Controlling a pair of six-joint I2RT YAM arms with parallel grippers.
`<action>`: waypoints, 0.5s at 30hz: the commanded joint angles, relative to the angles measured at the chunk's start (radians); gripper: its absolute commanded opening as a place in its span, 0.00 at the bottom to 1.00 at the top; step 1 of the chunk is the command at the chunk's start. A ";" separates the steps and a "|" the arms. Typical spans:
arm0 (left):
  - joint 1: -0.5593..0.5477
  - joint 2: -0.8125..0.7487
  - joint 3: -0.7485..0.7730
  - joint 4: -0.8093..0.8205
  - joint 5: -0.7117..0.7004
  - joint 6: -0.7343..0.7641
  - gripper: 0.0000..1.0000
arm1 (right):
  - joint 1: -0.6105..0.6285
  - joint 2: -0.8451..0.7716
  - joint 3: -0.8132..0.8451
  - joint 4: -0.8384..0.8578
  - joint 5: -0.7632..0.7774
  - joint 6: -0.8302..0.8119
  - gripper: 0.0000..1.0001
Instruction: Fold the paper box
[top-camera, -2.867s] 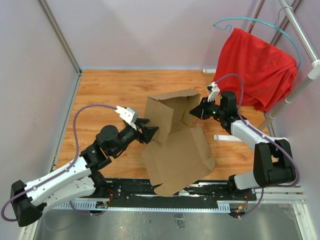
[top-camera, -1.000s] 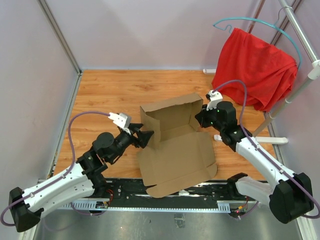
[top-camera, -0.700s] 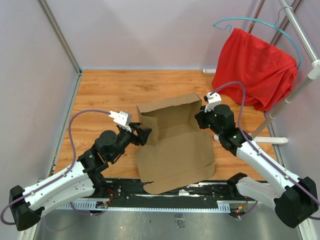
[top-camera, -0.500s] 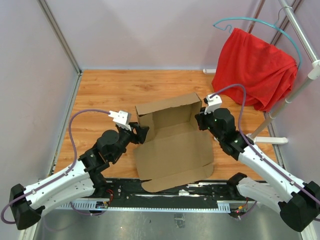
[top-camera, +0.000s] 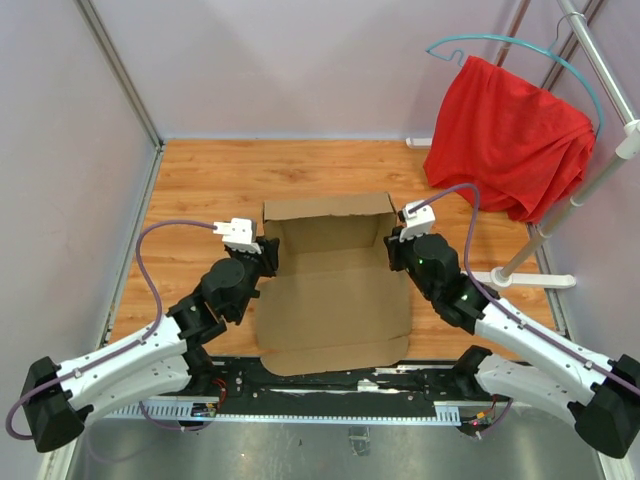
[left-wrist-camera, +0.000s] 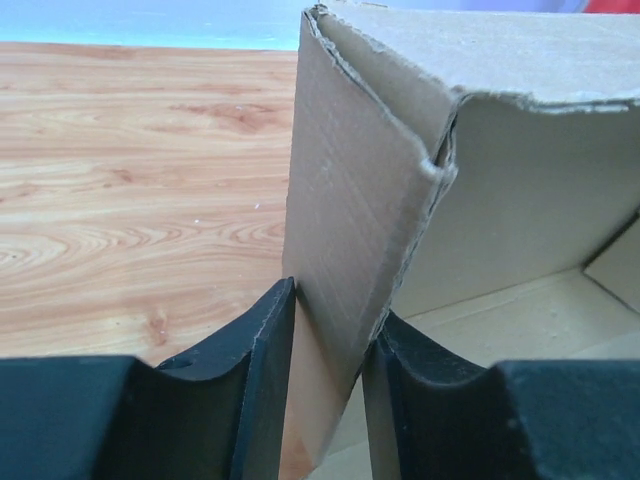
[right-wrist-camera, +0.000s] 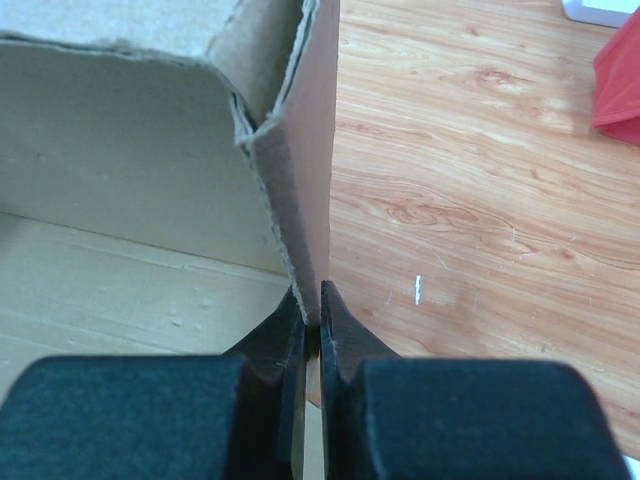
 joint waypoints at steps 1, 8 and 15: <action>-0.013 0.058 0.008 0.109 -0.142 0.055 0.36 | 0.085 -0.018 -0.017 0.072 0.161 -0.004 0.01; -0.089 0.135 0.030 0.174 -0.383 0.187 0.29 | 0.186 0.013 0.015 0.071 0.327 -0.025 0.01; -0.115 0.256 -0.025 0.544 -0.596 0.495 0.21 | 0.213 0.085 0.049 0.112 0.391 -0.044 0.01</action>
